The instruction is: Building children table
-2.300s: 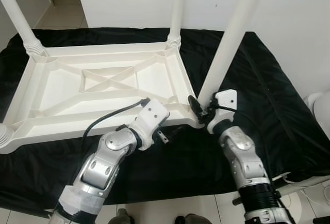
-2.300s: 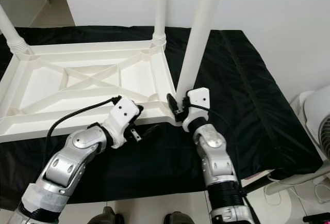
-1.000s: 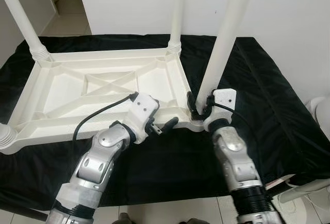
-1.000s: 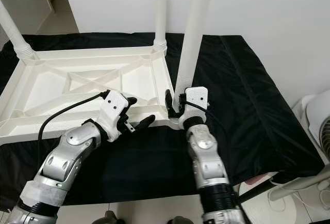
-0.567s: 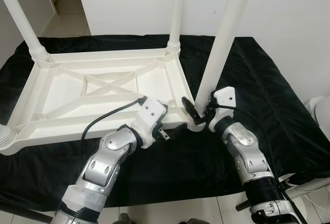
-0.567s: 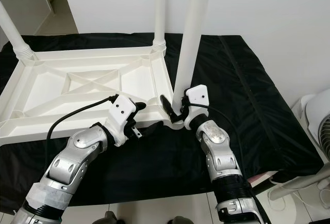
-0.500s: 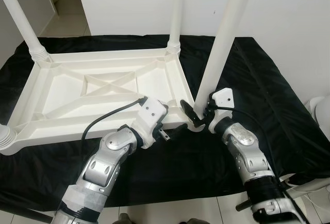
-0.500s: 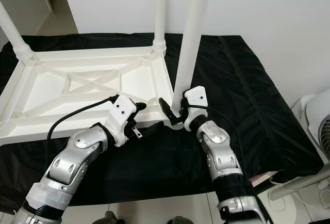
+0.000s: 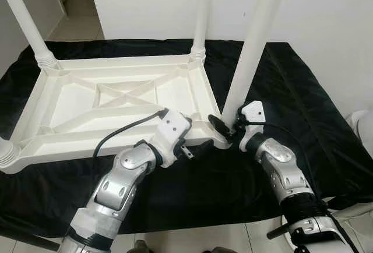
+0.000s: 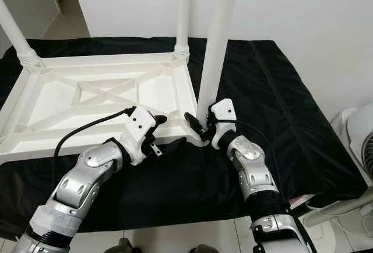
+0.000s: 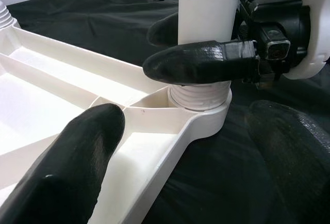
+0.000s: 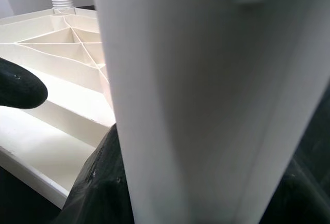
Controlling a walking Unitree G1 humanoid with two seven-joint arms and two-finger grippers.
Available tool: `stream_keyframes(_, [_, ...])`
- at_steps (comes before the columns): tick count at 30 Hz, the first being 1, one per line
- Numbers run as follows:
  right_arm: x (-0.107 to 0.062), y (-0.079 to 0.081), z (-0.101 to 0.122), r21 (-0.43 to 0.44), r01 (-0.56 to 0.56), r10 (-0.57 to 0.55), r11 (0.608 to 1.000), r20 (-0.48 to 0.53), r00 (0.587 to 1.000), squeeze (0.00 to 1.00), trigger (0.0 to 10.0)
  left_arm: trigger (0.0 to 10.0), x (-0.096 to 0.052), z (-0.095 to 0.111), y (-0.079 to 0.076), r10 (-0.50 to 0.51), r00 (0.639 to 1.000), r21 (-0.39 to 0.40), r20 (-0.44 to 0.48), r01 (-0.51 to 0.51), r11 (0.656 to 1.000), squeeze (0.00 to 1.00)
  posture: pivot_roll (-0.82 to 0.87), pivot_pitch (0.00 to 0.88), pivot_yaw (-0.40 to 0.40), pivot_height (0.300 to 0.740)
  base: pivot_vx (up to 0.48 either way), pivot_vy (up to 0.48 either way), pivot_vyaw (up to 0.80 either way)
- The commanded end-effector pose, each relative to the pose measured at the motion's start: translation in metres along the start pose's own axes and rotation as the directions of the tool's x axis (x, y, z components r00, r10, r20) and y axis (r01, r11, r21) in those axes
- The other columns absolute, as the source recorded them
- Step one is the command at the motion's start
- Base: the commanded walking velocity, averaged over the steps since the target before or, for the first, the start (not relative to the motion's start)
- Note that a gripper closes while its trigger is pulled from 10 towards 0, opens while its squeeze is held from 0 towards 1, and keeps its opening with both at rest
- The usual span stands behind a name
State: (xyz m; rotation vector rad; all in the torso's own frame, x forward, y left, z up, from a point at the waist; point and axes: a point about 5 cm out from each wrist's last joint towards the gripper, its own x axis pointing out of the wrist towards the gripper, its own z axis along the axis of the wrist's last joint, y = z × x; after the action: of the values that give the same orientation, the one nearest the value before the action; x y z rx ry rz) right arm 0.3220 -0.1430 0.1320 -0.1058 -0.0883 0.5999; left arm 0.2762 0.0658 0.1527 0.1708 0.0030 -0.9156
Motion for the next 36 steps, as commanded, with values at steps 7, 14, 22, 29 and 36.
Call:
stream_keyframes(7, [0.001, -0.003, -0.001, 0.060, 0.221, -0.220, 0.973, -0.029, 0.975, 0.00, 10.0, 10.0, 0.004, 0.003, -0.001, -0.014, 1.000, 0.023, -0.001, 0.014, 1.000, 0.00, -0.06, 0.036, 0.012, 0.740, 0.000, 0.000, 0.00])
stream_keyframes(14, [0.006, 0.015, -0.001, 0.109, 0.354, -0.352, 0.929, -0.035, 0.935, 0.00, 10.0, 10.0, 0.004, 0.003, -0.001, -0.009, 1.000, 0.014, 0.003, 0.009, 1.000, 0.00, -0.06, 0.039, 0.008, 0.740, 0.000, 0.000, 0.00])
stream_keyframes(22, [0.011, 0.034, 0.002, 0.159, 0.524, -0.522, 0.837, -0.057, 0.851, 0.00, 10.0, 10.0, 0.004, 0.003, -0.001, -0.005, 1.000, 0.008, 0.004, 0.005, 1.000, 0.00, -0.06, 0.048, 0.004, 0.740, 0.000, 0.000, 0.00])
stream_keyframes(29, [0.012, 0.040, 0.016, 0.185, 0.474, -0.486, 0.861, 0.022, 0.874, 1.00, 10.0, 10.0, 0.004, 0.004, 0.000, -0.007, 1.000, 0.010, 0.005, 0.007, 1.000, 0.00, -0.06, 0.047, 0.008, 0.740, 0.000, 0.000, 0.00])
stream_keyframes(36, [0.009, 0.038, 0.020, 0.202, 0.444, -0.464, 0.873, 0.062, 0.884, 1.00, 10.0, 10.0, 0.004, 0.004, 0.001, -0.005, 1.000, 0.011, 0.003, 0.005, 1.000, 0.00, -0.06, 0.042, 0.006, 0.740, 0.000, 0.000, 0.00])
